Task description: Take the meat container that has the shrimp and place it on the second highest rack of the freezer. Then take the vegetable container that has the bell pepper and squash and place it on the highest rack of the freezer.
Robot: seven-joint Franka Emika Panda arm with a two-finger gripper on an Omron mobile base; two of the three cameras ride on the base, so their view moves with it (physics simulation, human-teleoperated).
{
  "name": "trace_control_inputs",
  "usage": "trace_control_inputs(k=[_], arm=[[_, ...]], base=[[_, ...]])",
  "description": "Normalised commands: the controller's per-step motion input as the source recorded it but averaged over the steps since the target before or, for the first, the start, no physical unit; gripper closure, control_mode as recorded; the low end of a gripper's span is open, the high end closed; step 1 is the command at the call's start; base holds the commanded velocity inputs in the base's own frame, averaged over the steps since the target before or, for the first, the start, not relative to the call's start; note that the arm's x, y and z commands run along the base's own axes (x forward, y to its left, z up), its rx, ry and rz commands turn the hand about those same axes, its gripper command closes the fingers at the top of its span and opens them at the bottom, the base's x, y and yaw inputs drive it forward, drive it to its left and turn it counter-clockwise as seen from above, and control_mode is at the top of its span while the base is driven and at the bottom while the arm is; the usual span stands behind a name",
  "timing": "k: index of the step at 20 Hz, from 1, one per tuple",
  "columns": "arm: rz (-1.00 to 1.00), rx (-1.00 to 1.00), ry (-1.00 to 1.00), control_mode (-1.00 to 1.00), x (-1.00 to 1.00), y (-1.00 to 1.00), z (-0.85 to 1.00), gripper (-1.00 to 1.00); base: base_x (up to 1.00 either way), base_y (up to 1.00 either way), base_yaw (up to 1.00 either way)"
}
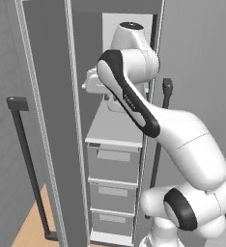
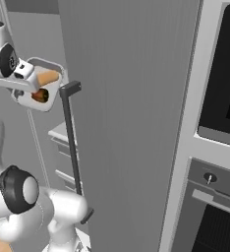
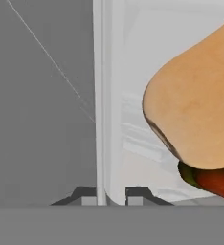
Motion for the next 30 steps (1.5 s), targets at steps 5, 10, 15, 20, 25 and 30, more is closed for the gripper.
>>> trace_control_inputs(k=[5, 10, 15, 20, 25, 30], arm=[[-0.06, 0.11, 0.0, -1.0, 1.0, 0.0, 0.36, 1.0], [-0.02, 0.02, 0.01, -1.0, 1.0, -0.01, 0.01, 1.0], [0.0, 0.0, 0.0, -1.0, 1.0, -0.36, 0.0, 1.0], [0.0, -0.01, 0.0, -1.0, 1.0, -0.13, -0.07, 1.0], [0.0, -0.05, 0.0, -1.0, 0.97, -0.03, -0.17, 1.0], [0.0, -0.05, 0.0, -1.0, 0.87, 0.0, -0.09, 1.0]], base=[[0.0, 0.0, 0.0], [0.0, 0.0, 0.0], [0.0, 0.0, 0.0], [0.0, 0.0, 0.0], [0.0, 0.0, 0.0], [0.0, 0.0, 0.0]])
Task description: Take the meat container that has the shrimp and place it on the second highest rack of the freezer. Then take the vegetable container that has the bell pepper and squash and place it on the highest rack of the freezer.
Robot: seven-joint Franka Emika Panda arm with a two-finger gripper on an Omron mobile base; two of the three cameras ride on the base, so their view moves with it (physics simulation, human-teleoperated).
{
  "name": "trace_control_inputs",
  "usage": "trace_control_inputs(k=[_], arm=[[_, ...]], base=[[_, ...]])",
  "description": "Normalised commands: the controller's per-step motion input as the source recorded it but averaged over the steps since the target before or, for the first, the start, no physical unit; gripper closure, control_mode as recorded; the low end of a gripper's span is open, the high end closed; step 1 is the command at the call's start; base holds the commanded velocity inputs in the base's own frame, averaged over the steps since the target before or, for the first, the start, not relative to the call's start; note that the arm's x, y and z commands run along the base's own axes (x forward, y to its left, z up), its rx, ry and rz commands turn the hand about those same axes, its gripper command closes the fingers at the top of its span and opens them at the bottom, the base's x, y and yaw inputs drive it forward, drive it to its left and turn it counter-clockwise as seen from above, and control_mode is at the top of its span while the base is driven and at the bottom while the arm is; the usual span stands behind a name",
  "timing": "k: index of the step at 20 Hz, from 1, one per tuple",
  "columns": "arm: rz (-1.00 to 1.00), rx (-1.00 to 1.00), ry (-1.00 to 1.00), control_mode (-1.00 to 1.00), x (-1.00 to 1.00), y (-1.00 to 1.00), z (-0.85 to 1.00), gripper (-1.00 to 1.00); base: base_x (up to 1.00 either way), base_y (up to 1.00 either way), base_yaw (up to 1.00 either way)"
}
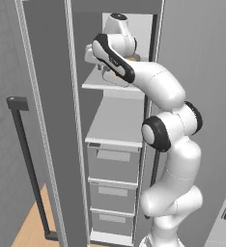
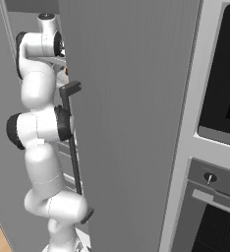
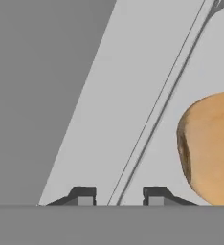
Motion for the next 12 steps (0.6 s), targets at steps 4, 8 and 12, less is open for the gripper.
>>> trace_control_inputs(k=[4, 8, 12], arm=[[0.0, -0.05, 0.0, -1.0, 0.05, 0.19, 0.0, -1.0], [0.0, -0.09, 0.0, -1.0, -0.01, 0.38, 0.0, -1.0], [0.0, -0.18, -0.02, -1.0, -0.59, 0.55, 0.06, -1.0]], base=[[0.0, 0.0, 0.0], [0.0, 0.0, 0.0], [0.0, 0.0, 0.0]])
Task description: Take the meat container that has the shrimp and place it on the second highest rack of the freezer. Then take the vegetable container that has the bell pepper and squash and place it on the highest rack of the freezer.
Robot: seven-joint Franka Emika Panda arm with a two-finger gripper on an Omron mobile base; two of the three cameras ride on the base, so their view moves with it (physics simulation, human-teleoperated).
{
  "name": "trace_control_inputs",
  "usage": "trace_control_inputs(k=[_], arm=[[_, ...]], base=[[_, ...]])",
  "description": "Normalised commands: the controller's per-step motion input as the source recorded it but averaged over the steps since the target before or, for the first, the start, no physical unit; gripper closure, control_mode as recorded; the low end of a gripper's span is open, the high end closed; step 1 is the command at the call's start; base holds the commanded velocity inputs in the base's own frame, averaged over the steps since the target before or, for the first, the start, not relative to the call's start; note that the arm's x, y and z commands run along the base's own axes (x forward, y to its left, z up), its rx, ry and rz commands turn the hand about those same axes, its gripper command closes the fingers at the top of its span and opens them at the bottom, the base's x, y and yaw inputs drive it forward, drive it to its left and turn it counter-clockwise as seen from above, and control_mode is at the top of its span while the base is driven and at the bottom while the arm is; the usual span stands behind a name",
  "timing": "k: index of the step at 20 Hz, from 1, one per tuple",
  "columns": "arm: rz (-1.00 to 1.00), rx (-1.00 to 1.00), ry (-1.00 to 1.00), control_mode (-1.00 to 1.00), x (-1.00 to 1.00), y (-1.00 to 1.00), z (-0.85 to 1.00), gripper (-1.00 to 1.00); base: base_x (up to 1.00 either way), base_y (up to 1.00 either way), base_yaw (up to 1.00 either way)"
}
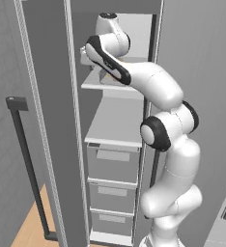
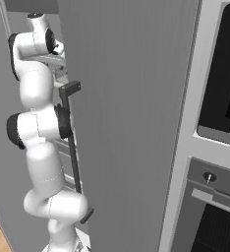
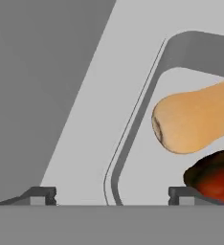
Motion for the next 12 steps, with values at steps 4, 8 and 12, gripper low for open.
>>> trace_control_inputs(k=[4, 8, 12], arm=[[0.0, -0.2, -0.05, -1.0, -1.0, 0.46, 0.4, -1.0], [0.0, -0.2, -0.03, -1.0, -1.0, 0.58, 0.58, -1.0], [0.0, -0.2, -0.13, -1.0, -1.0, 0.53, 0.78, -1.0]], base=[[0.0, 0.0, 0.0], [0.0, 0.0, 0.0], [0.0, 0.0, 0.0]])
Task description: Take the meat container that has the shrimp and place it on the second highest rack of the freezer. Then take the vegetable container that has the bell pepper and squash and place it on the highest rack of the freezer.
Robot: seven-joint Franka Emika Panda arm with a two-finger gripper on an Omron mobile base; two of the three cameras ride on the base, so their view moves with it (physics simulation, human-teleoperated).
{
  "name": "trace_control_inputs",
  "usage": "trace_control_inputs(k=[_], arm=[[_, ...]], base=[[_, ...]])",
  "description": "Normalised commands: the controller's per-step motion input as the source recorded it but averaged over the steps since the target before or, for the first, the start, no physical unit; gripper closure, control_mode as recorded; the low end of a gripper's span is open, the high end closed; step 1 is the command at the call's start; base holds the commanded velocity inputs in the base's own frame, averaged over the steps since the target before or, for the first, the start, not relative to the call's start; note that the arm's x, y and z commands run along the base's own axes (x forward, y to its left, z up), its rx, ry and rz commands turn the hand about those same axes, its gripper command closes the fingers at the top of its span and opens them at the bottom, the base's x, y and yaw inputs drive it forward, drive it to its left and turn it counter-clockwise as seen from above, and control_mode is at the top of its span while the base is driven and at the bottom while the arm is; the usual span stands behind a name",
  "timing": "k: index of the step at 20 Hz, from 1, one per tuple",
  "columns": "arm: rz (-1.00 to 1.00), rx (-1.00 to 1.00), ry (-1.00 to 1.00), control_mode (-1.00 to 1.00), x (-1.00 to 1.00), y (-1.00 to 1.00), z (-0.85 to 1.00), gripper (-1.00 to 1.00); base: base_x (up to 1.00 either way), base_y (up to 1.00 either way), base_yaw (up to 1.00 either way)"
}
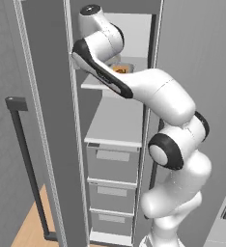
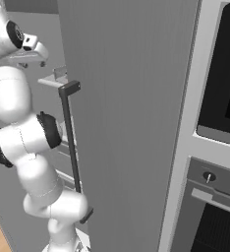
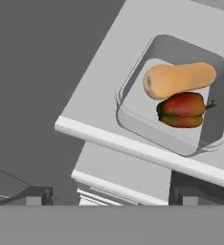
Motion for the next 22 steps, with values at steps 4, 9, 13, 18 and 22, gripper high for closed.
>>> trace_control_inputs(k=[4, 9, 13, 18, 22], arm=[[0.04, -0.16, -0.27, -1.0, -1.0, 0.21, 0.25, -1.0], [0.03, -0.03, -0.17, -1.0, -1.0, -0.06, -0.07, -1.0], [0.0, 0.0, -0.01, -1.0, -1.0, -0.36, -0.19, -1.0], [0.0, 0.03, 0.02, -1.0, -1.0, -0.63, -0.21, -1.0], [-0.02, 0.05, 0.13, -1.0, -1.0, -0.76, -0.34, -1.0]], base=[[0.0, 0.0, 0.0], [0.0, 0.0, 0.0], [0.0, 0.0, 0.0], [0.0, 0.0, 0.0], [0.0, 0.0, 0.0]])
